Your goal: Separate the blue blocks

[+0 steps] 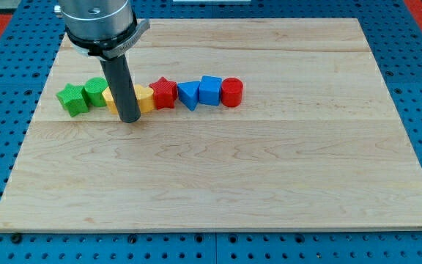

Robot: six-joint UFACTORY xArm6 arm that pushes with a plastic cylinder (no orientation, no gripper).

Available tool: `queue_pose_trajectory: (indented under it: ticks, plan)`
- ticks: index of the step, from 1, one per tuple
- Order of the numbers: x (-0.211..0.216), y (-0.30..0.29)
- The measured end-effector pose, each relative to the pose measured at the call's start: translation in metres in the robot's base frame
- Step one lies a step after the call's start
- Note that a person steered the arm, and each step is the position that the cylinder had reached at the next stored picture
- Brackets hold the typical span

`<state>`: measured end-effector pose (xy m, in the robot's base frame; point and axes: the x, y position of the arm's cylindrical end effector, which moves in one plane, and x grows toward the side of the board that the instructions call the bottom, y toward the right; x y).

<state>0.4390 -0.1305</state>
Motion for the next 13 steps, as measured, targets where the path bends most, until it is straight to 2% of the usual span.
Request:
queue_pose_trajectory:
  ticks: [3,4,5,6,10,11,13]
  plan:
    - [0.0,-0.001]
    - [0.034,0.03]
    - [0.03,0.079]
    - [0.006,0.098]
    - [-0.09,0.099]
    - [-0.101,0.099]
    - [-0.089,0.108]
